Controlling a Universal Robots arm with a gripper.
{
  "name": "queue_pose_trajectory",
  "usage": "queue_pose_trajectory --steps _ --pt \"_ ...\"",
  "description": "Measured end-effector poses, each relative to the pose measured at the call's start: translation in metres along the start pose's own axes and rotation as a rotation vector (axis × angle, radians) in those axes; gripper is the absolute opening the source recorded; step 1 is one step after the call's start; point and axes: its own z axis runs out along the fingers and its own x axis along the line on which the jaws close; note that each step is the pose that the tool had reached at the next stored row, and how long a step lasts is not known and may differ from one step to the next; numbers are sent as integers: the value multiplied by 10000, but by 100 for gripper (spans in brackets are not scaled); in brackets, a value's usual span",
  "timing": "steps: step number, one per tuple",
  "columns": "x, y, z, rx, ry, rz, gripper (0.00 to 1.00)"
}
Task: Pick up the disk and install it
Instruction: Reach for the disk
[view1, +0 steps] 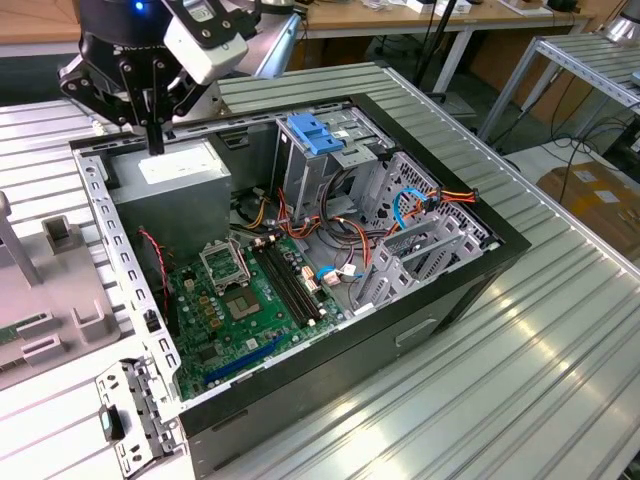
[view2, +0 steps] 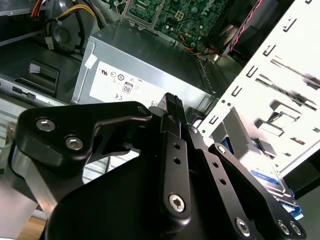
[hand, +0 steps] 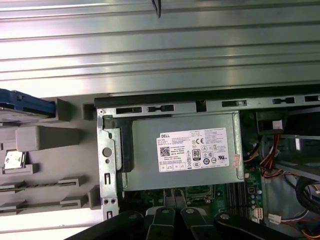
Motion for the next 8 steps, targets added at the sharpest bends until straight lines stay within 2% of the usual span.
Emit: queue_pose_trajectory --steps 8 --pt "59 -4 -2 0 0 0 11"
